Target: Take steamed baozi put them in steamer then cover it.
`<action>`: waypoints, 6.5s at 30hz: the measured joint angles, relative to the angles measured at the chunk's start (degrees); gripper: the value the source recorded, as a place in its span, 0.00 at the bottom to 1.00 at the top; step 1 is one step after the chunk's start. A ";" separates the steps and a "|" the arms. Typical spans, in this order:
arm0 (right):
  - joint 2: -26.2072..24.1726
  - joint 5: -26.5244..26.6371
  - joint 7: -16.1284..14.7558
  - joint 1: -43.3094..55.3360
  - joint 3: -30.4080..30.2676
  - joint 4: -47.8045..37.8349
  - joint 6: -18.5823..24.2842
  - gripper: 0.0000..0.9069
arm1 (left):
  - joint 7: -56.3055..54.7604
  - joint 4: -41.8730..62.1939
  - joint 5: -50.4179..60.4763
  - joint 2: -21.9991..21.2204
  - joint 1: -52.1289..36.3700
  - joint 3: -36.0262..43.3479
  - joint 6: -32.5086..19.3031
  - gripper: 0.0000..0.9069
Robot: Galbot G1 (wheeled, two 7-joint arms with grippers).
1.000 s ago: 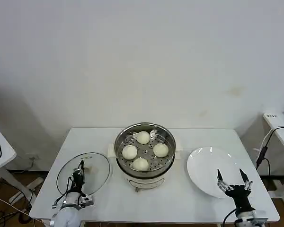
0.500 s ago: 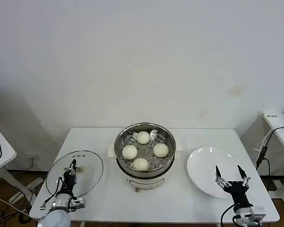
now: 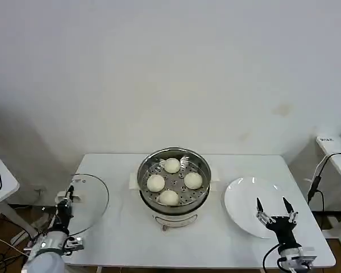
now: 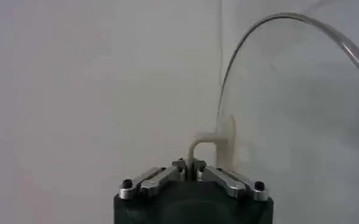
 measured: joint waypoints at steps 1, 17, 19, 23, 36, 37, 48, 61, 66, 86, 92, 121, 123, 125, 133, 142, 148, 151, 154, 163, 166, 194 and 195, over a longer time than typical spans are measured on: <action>0.03 -0.07 0.07 0.08 -0.08 -0.10 0.10 1.00 | 0.33 -0.76 -0.19 0.33 0.02 -0.41 0.28 0.00; 0.98 -1.12 1.02 -1.26 -0.35 -0.24 0.55 1.00 | 11.70 -20.56 0.78 0.95 -3.81 3.98 11.14 0.00; 1.13 -1.31 1.22 -1.58 -0.11 -0.11 0.50 1.00 | 13.14 -22.66 1.23 1.00 -4.76 6.28 12.70 0.00; 1.82 -1.91 1.47 -1.81 -0.01 0.33 0.34 1.00 | 15.93 -25.15 2.20 0.84 -7.29 12.26 16.75 0.00; 5.77 -4.59 2.14 -1.10 1.60 2.04 -0.41 1.00 | 19.93 -19.73 3.80 -3.48 -19.72 30.50 26.64 0.00; 6.05 -4.73 2.14 -0.92 1.61 2.11 -0.52 1.00 | 20.26 -18.90 3.96 -4.04 -20.60 31.74 27.25 0.00; 8.97 -6.39 2.45 1.79 1.49 0.61 -0.87 1.00 | 22.19 -11.70 5.99 -10.13 -26.42 41.07 30.79 0.00; 10.19 -7.97 2.71 3.96 2.11 -2.05 -0.69 1.00 | 23.24 -5.67 7.38 -15.02 -29.18 46.77 32.72 0.00; 10.34 -8.19 2.73 4.58 2.46 -2.87 -0.48 1.00 | 23.64 -4.09 8.21 -16.02 -30.23 48.33 32.92 0.00; 10.64 -8.73 2.52 5.29 3.27 -4.73 0.16 1.00 | 25.00 -3.94 12.81 -14.69 -30.63 49.10 31.26 0.00; 10.66 -8.92 2.44 4.99 3.31 -4.72 0.40 1.00 | 25.07 -4.16 13.72 -14.61 -30.28 49.22 30.80 0.00; 10.42 -9.74 2.36 4.67 3.07 -5.01 0.83 1.00 | 25.45 -4.25 13.83 -15.39 -28.36 48.65 30.03 0.00; 10.34 -9.74 2.35 4.73 3.07 -5.01 0.84 1.00 | 25.50 -4.41 13.63 -15.36 -28.18 48.64 30.02 0.00; 10.28 -9.72 2.34 4.72 3.07 -4.98 0.86 1.00 | 25.37 -4.42 13.61 -15.52 -27.94 48.56 29.98 0.00; 10.20 -9.69 2.30 4.54 3.08 -4.91 1.02 1.00 | 24.92 -4.03 13.12 -16.28 -27.86 48.57 29.72 0.00; 10.07 -9.67 2.29 4.54 3.33 -4.93 1.36 1.00 | 24.50 -3.54 13.17 -16.34 -28.09 48.13 29.29 0.00; 10.07 -9.83 2.19 4.57 3.11 -5.12 1.54 1.00 | 24.67 -3.42 13.09 -15.96 -28.24 47.43 29.20 0.00; 9.91 -9.91 2.05 4.50 3.08 -5.20 1.64 1.00 | 24.66 -3.42 13.13 -15.99 -27.90 47.24 29.02 0.00; 9.71 -9.87 2.05 4.49 3.08 -5.20 1.65 1.00 | 24.60 -3.42 13.18 -16.09 -27.58 47.14 28.99 0.00; 9.63 -9.83 2.07 4.48 3.09 -5.20 1.73 1.00 | 24.24 -2.91 13.23 -16.74 -27.67 47.17 29.01 0.00; 9.51 -9.75 2.09 4.54 3.18 -5.29 1.74 1.00 | 24.31 -2.93 13.47 -16.49 -27.62 47.34 29.01 0.33; 8.52 -9.56 1.98 5.35 3.78 -6.89 1.86 1.00 | 24.04 -4.25 14.55 -15.91 -28.03 47.23 29.45 1.00; 8.50 -9.56 1.98 5.35 3.82 -6.88 1.87 1.00 | 24.05 -4.46 14.48 -15.74 -27.92 47.22 29.45 1.00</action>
